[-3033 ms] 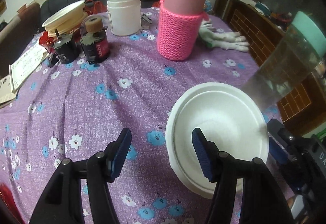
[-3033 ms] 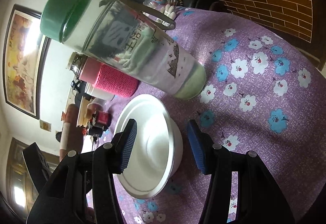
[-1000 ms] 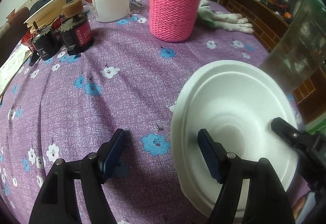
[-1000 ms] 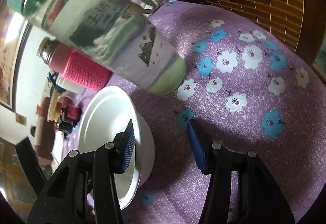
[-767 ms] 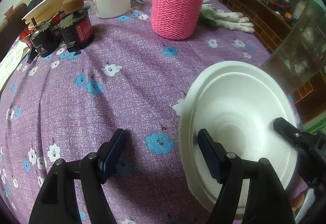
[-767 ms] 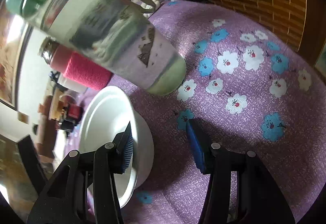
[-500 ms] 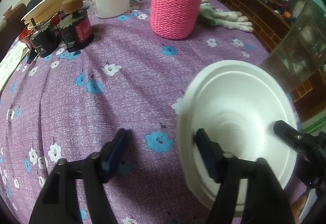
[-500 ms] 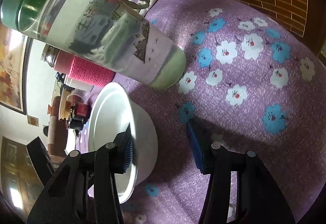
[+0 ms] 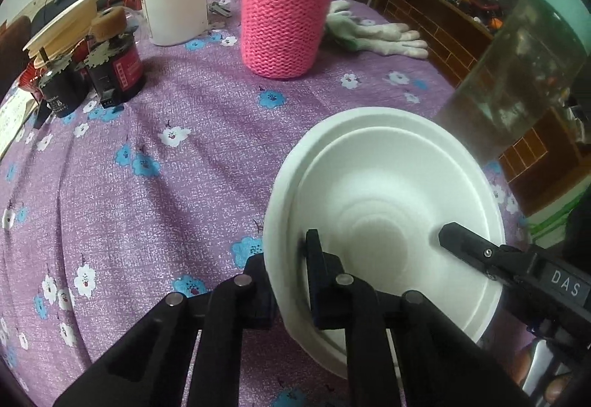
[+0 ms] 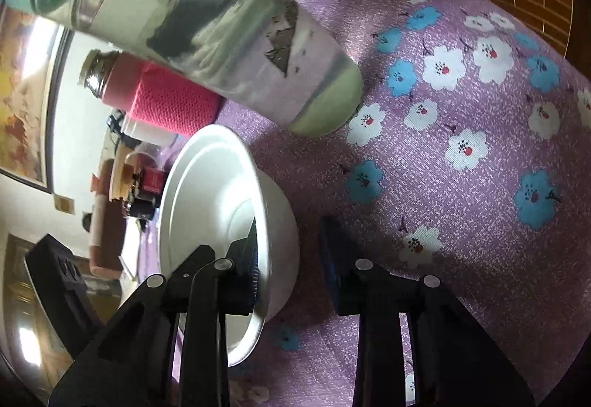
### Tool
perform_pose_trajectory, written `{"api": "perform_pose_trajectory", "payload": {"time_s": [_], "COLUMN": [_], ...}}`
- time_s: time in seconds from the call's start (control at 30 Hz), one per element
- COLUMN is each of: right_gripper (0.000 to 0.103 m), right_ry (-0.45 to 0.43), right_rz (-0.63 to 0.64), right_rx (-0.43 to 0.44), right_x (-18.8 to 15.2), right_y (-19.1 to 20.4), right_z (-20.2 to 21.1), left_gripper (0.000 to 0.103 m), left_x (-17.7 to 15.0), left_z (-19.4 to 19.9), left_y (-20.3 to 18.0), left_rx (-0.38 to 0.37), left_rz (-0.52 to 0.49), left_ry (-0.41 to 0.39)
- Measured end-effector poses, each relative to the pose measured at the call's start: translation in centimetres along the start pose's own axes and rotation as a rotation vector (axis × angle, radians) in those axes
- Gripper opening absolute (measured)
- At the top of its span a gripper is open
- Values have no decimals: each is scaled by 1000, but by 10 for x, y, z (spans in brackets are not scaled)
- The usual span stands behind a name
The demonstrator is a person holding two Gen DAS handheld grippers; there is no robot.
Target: Organize plates and bowls
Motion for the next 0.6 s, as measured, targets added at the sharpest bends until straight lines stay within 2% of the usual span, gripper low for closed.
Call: {"api": "perform_pose_trajectory", "payload": {"time_s": [0.1,0.2,0.33,0.43,0.53,0.6], "right_gripper": [27,27,27,27,27,27], "right_ry": [17,32,59,41,67,62], "right_rz": [-48,-48,-20,46,72,64], "right_rx": [43,41,-15,-69,-91,-74], "right_x": [1,0,0,2,-2,-6], "right_y": [-6,-5,-5,4,9,14], "right_z": [1,3,9,14,16,16], "left_gripper": [10,10,8,8,8,8], "left_x": [-1,-2,-4,-9,-18,-25], "left_z": [0,0,5,14,20,21], "left_y": [1,1,3,6,13,20], "left_rx": [-17,-33,-35,-17,15,21], "left_rz": [9,23,37,26,24,46], "left_ry": [7,24,39,32,34,47]}}
Point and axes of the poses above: each gripper's, at about its wrist camera, not at the fingertips, and z roughly against the way its jaws point, y to its left, x to its top, the point moved 8 cm from there along -z, roughly the way its jaws point, and after that the axes turned 2 degrees about x, right-handed, at the moved point
